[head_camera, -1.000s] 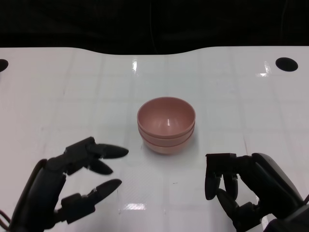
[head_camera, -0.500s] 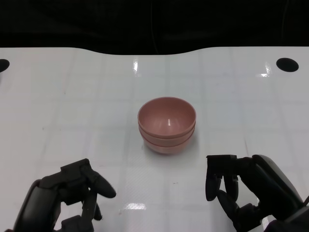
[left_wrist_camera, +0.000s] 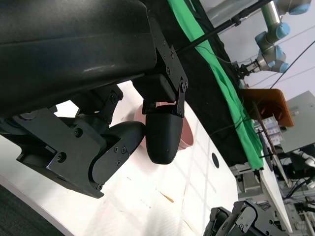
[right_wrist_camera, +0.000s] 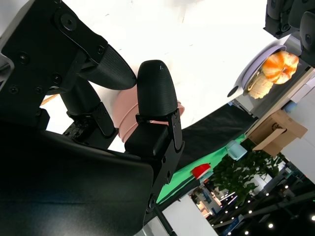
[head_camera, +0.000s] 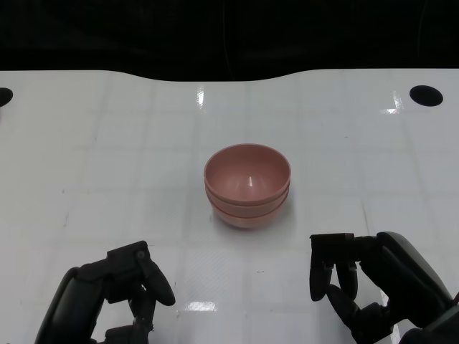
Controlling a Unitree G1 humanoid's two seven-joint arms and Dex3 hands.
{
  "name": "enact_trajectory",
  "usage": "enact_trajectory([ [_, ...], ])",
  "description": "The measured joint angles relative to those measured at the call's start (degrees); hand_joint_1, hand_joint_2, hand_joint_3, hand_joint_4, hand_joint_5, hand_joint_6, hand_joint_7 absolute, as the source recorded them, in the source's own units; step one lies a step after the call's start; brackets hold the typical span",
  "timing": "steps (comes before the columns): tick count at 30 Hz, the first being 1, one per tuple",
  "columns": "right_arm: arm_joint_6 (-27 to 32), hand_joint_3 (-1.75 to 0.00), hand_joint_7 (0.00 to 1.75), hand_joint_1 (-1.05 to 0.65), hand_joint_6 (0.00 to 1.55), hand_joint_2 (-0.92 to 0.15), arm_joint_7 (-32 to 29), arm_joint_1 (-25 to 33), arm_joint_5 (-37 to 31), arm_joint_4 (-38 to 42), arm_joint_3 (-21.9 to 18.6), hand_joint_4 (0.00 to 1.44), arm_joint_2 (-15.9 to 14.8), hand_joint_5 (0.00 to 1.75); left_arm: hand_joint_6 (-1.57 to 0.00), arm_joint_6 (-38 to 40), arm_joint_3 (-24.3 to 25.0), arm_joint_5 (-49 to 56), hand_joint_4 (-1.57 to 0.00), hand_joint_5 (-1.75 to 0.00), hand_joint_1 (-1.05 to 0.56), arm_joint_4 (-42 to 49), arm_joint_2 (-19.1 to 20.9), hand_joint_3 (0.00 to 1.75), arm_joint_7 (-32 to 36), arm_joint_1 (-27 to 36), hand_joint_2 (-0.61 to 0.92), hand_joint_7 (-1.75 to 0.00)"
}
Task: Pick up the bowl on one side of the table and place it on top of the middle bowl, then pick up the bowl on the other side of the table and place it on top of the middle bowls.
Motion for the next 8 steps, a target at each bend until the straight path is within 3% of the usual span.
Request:
enact_trajectory([
  [8, -0.97, -1.72, 1.48, -0.03, 0.88, -0.09, -0.01, 0.02, 0.02, 0.23, -0.08, 0.97, -0.13, 1.75, -0.78, -1.30, -0.04, -0.08, -0.86, -1.75, -0.14, 0.73, -0.38, 1.38, -0.13, 0.29, 0.40, -1.50],
])
